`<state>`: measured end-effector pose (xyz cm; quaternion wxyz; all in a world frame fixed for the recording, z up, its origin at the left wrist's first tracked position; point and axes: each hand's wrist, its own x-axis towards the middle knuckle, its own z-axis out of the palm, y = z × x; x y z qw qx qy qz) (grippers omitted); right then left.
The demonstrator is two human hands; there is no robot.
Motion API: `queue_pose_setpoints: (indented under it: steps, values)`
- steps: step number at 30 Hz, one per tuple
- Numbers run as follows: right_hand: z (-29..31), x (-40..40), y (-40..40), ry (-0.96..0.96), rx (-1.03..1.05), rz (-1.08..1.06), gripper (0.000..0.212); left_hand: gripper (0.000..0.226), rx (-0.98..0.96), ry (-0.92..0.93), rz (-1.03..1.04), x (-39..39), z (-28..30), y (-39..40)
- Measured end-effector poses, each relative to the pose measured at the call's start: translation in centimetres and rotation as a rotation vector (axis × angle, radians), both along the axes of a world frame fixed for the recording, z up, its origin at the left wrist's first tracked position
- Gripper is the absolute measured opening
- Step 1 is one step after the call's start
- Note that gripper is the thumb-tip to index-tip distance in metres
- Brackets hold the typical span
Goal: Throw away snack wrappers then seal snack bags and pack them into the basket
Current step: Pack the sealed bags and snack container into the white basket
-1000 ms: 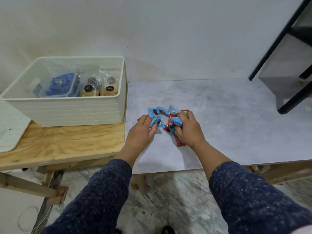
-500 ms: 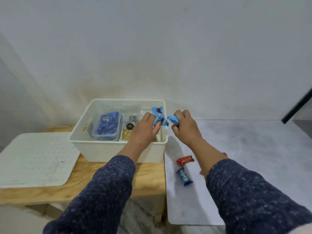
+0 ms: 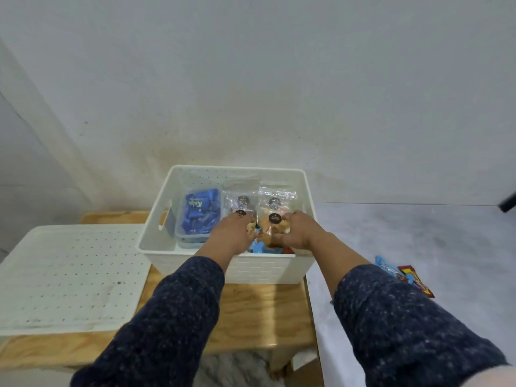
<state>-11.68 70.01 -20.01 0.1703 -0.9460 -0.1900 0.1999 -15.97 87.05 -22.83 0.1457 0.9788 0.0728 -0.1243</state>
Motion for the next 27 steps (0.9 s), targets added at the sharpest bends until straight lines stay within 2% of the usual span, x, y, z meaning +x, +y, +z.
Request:
queue_pose_setpoints:
  steps: [5, 8, 16, 20, 24, 27]
  values:
    - [1.9, 0.6, -1.1, -0.065, -0.062, -0.033, 0.07, 0.046, 0.057, -0.081, -0.009, 1.6, 2.4, -1.1]
    - [3.5, 0.9, -2.9, -0.119, -0.085, -0.037, 0.07, 0.05, 0.069, -0.133, -0.016, 2.7, 4.5, -2.8]
    - [6.1, 1.0, -11.8, -0.192, -0.072, -0.093, 0.069, 0.048, 0.021, -0.313, -0.06, 3.1, 7.9, -11.0]
    - [4.7, -0.1, -18.1, -0.219, -0.024, -0.114, 0.07, 0.044, -0.127, -0.442, -0.024, 1.3, 6.1, -16.7]
    - [0.7, -1.5, -24.7, -0.227, -0.005, -0.103, 0.075, 0.044, -0.238, -0.522, 0.059, -1.8, 1.2, -22.6]
    - [-3.3, -2.6, -28.5, -0.214, 0.017, -0.102, 0.083, 0.054, -0.228, -0.49, 0.146, -4.2, -3.4, -26.2]
